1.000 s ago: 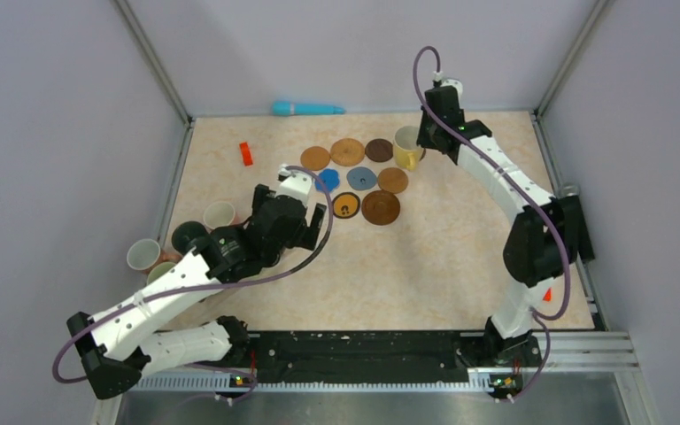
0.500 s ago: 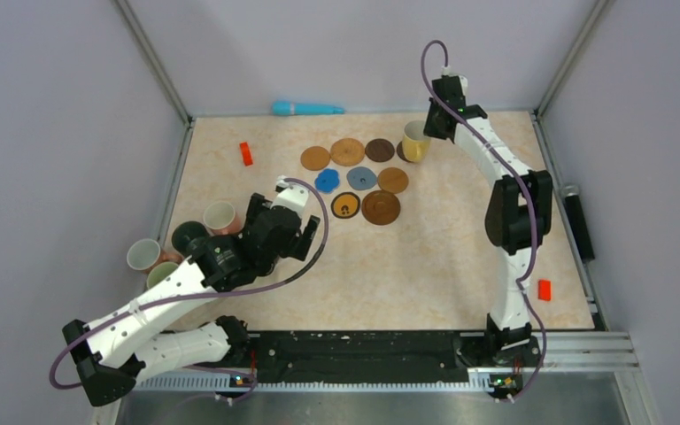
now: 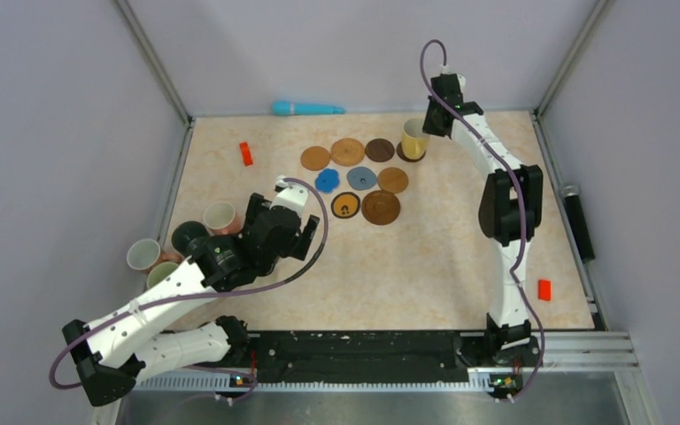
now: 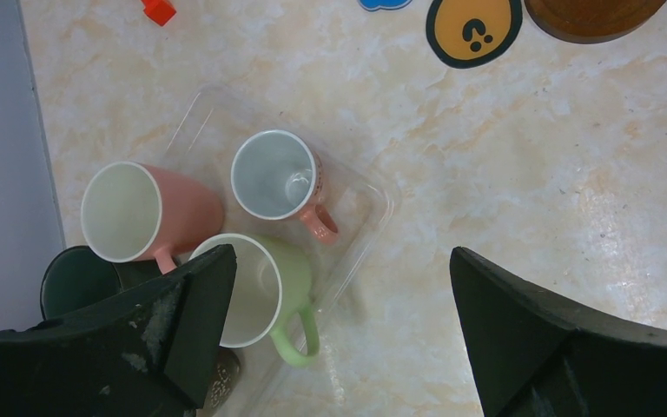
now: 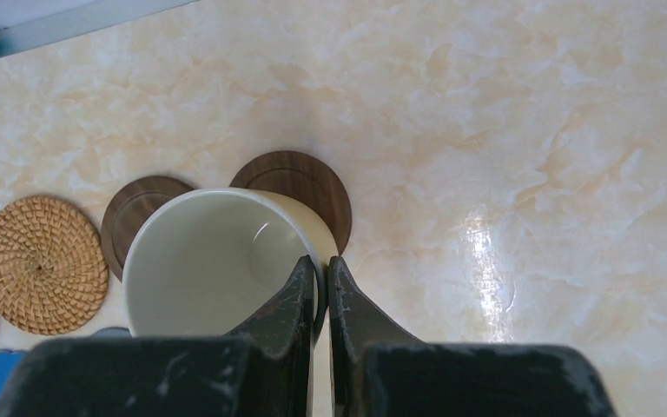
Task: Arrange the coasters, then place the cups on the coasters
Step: Place the cup on the coaster.
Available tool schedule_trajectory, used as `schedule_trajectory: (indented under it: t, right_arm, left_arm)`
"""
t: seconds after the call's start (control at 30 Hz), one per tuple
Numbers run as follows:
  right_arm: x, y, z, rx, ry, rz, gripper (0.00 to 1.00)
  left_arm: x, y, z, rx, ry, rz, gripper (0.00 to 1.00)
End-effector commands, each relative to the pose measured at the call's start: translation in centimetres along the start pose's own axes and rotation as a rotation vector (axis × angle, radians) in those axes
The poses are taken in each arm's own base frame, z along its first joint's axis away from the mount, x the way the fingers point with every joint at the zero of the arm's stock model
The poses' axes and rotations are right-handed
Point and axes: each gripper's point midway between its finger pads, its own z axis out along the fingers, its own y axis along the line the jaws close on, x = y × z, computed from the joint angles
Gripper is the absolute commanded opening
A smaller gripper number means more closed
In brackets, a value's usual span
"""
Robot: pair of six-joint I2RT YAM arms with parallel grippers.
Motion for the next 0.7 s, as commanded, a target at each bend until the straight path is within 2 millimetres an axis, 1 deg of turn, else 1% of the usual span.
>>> schedule_trajectory:
  t: [0.0,0.27,0.67]
  right_arm:
    - [-5.3,1.1,-1.0,-0.047,-0.141,0.039,0.0]
    - [-4.7,1.3,0.4,-0.05,-0.124,0.037,0.0]
    - [-4.7,1.6,1.1,-0.06,-0.124,0.031,0.0]
  left_arm:
    - [-0.6,0.5,-0.3,-0.017,-0.034,-0.022,0.99]
    - [-0.6,0.7,-0.3,-0.025,-0.037,-0.023,0.99]
    - [-0.5,0.7,-0.3,-0.029,-0.035,-0.02,0.99]
